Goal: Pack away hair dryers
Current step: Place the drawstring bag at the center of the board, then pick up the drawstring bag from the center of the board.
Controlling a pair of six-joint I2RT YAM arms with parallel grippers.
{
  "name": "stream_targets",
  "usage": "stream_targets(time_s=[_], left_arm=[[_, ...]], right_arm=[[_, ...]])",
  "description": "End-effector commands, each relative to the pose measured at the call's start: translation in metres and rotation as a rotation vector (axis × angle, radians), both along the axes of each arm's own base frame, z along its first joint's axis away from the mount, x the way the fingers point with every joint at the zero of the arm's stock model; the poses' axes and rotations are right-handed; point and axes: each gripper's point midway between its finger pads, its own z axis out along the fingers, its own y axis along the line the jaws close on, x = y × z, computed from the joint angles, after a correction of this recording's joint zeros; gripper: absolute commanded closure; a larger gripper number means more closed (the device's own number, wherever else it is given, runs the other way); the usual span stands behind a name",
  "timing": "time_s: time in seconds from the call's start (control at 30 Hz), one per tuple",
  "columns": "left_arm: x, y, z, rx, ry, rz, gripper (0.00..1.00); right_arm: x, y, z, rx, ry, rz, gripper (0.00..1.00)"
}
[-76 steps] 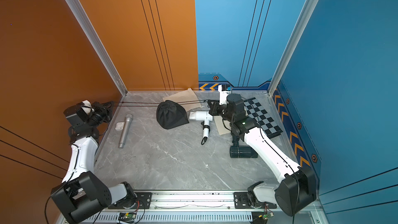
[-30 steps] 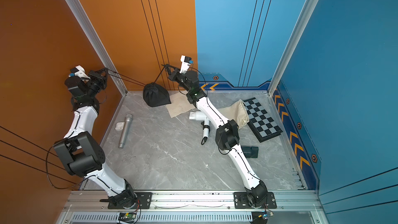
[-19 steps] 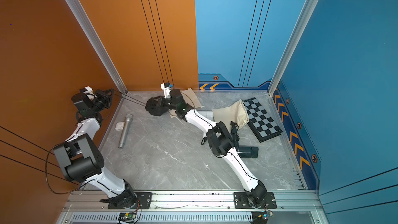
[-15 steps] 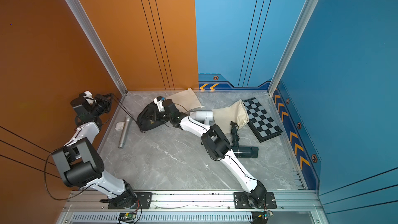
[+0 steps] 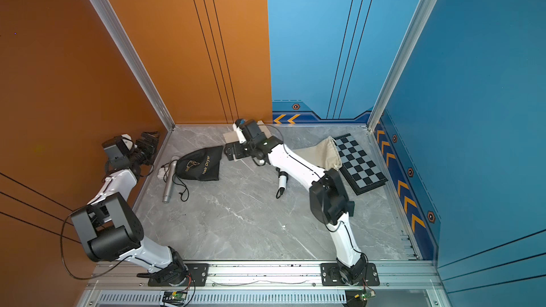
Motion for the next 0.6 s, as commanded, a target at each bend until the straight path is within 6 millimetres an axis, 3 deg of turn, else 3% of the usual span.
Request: stream_targets(time_s=[0.0,0.13,0.37,0.57], left_arm=[[-0.004,-0.044,0.035,0.297,0.029,-0.119,0.02],[-0.010,-0.115,0.021,0.507,0.141,-0.256,0.02],[-0.023,-0.229,0.009,0.748,0.150,-0.497,0.02],[-0.037,-0.299,-0.021,0.759,0.164,-0.686,0.02]], right_arm=[[0.013,-0.108,-0.002,-0.240,-0.060,-0.244,0.01],[0.008,-0.191,0.002,-0.205,-0.046,-0.446,0.03],[0.013,-0.295,-0.029,-0.137,0.077,-0.690,0.10],[0.028,-0.360,-0.069,-0.290,0.155,-0.789,0.14]])
